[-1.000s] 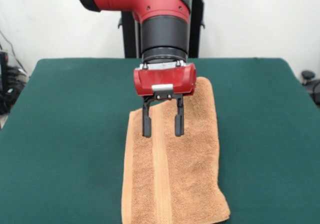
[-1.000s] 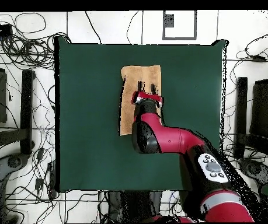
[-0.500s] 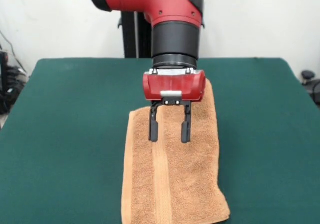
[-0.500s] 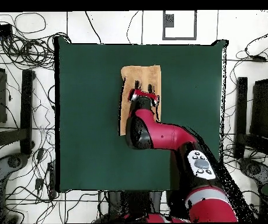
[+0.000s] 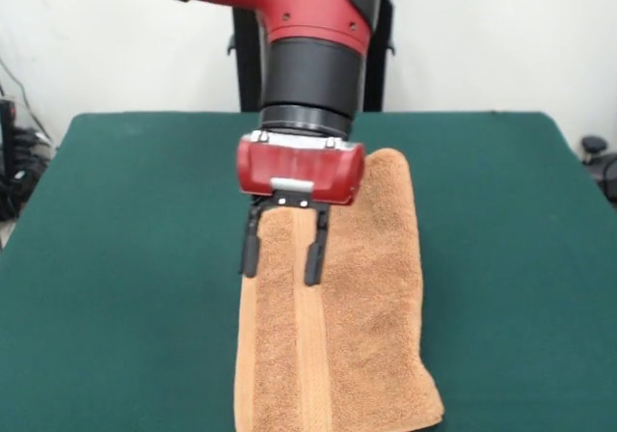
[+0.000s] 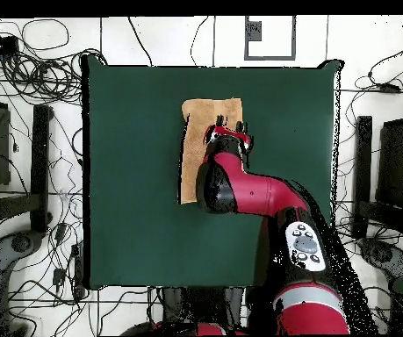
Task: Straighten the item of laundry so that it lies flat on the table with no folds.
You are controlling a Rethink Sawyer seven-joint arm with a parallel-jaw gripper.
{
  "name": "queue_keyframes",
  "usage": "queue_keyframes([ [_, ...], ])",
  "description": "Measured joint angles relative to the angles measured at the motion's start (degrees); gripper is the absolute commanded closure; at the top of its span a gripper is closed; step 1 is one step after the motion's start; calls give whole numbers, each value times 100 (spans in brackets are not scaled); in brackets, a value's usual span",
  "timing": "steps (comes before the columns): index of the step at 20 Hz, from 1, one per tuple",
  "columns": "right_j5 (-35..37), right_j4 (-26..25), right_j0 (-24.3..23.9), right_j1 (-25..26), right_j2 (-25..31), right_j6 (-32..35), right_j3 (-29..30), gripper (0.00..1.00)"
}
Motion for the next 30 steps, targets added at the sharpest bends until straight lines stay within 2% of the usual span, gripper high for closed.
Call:
queue_keyframes([
  [7, 361, -213, -308, 32, 83, 0, -431, 0],
  [14, 1454, -589, -773, 161, 415, 0, -932, 0],
  [16, 1595, -606, -829, 174, 484, 0, -952, 0],
  [17, 1977, -614, -983, 199, 688, 0, -963, 0],
  [21, 2499, -616, -1175, 256, 993, 0, -962, 0],
  [30, 2852, -576, -1117, 357, 1312, 0, -913, 0],
])
